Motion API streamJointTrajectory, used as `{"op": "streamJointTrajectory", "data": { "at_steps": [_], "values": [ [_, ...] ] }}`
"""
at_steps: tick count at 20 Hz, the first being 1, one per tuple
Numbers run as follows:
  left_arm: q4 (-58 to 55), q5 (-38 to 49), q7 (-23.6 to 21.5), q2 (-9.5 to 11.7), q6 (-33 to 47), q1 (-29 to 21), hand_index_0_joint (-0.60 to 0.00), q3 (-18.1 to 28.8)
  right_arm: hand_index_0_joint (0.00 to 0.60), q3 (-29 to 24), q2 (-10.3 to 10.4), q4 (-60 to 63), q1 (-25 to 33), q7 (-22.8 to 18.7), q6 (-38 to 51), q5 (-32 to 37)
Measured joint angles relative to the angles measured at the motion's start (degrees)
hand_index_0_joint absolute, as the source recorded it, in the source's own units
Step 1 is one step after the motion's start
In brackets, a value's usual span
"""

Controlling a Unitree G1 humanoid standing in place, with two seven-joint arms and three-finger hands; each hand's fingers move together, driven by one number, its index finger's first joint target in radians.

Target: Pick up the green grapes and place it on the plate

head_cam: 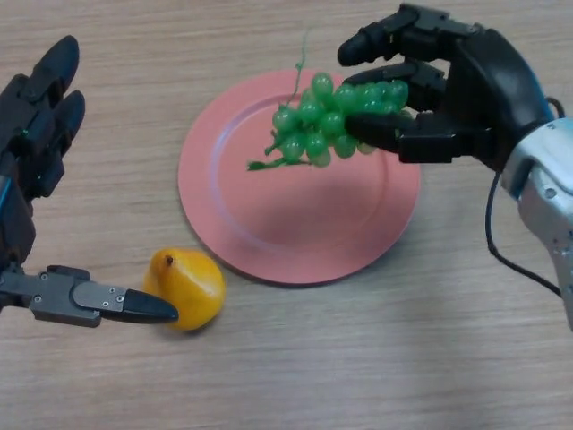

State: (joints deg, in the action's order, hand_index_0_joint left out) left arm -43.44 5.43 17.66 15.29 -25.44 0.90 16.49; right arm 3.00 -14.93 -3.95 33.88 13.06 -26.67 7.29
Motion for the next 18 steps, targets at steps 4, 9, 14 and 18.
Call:
{"op": "streamJointTrajectory", "data": {
  "at_steps": [4, 9, 14, 18],
  "values": [
    [1.2, 0.0, -0.2, 0.1, 0.0, -1.5, 0.000, 0.0, 0.000, -0.7, 2.2, 1.5, 0.4, -2.4, 5.5, -5.9],
    [4.9, 0.0, -2.8, 1.1, 1.8, -3.5, 0.000, -2.8, 0.000, -0.9, 1.3, -5.3, -4.0, -4.3, 7.0, -5.7],
    [5.6, 0.0, -2.9, 0.9, 2.5, -2.7, 0.000, -4.5, 0.000, -7.4, -2.7, -21.5, -15.9, -1.5, 1.1, -2.4],
    [7.1, 0.0, -2.5, 0.9, 2.5, -2.0, 0.000, -4.6, 0.000, -10.5, -2.8, -30.5, -24.0, -1.6, 0.3, 1.0]
  ]
}}
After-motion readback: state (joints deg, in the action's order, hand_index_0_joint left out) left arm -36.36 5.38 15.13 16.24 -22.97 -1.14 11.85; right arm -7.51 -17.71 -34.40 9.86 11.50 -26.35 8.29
